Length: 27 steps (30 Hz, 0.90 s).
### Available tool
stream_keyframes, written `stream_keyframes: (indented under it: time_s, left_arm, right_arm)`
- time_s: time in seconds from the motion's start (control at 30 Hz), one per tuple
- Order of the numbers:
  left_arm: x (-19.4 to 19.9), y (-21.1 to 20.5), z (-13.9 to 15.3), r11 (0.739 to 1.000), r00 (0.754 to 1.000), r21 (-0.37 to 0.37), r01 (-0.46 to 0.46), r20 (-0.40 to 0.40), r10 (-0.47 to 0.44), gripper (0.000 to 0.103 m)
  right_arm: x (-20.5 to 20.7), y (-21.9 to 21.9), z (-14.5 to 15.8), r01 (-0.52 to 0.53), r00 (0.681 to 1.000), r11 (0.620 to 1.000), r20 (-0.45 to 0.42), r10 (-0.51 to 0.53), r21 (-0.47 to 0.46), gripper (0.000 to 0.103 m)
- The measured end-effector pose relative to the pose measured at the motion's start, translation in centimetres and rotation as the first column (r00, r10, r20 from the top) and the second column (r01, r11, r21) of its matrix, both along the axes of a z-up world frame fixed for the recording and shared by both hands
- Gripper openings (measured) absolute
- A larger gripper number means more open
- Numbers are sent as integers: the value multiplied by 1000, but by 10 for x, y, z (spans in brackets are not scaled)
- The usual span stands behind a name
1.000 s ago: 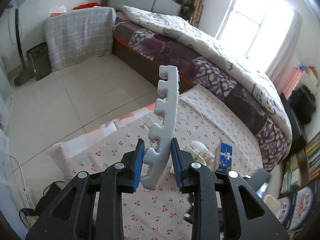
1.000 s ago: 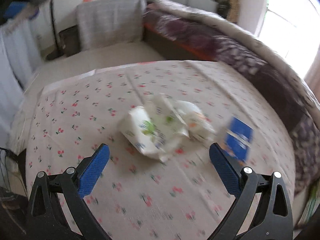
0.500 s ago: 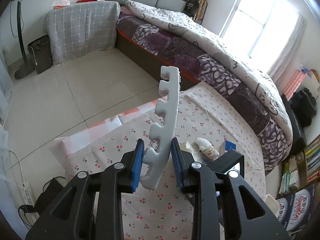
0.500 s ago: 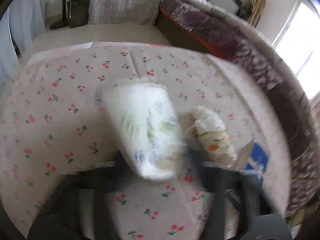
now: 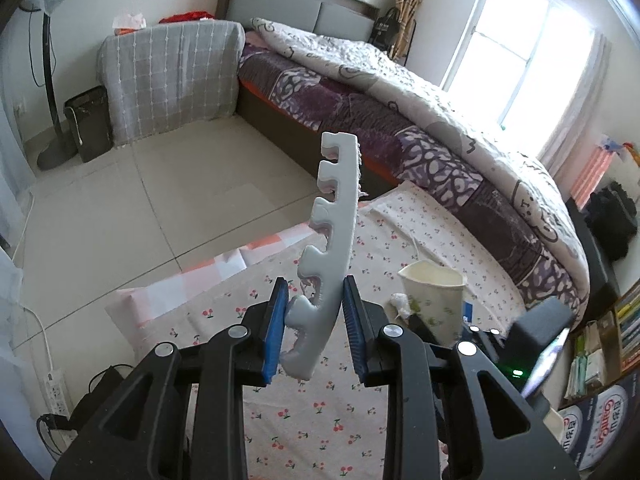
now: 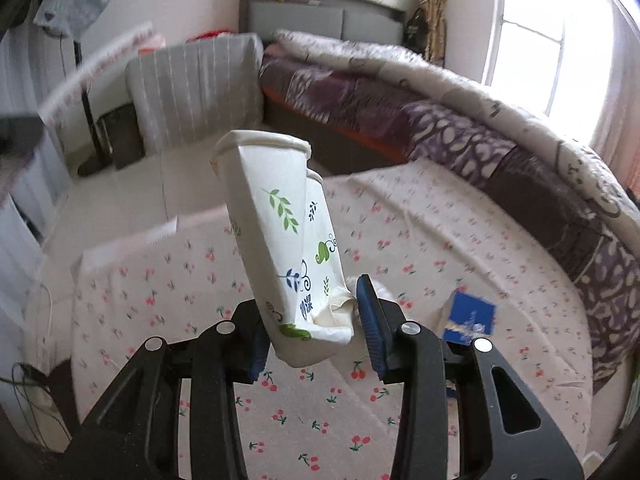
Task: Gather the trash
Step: 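Carry the white rack with the left tool while the right tool carries the paper cup to the bin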
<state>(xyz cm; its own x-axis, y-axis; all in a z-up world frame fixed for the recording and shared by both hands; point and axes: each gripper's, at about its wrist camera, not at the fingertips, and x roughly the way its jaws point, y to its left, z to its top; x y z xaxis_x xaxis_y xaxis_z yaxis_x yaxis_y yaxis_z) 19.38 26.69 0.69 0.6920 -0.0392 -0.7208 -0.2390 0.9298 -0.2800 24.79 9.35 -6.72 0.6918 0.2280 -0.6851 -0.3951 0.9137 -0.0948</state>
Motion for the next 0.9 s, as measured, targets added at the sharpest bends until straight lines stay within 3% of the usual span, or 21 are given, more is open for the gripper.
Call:
stream_keyframes:
  time_s: [0.43, 0.63, 0.9]
  left_arm:
    - [-9, -47, 3, 995, 997, 78, 70, 33, -73, 28]
    - [-11, -74, -2, 988, 992, 101, 118, 26, -122, 28]
    - [-12, -112, -12, 974, 982, 129, 187, 3, -188, 28]
  right_arm:
    - [-27, -62, 50, 181, 983, 979, 20, -183, 94, 38]
    - [-43, -102, 55, 273, 962, 950, -24, -273, 148, 38]
    - [-68, -152, 45, 353, 935, 923, -39, -351, 154, 38]
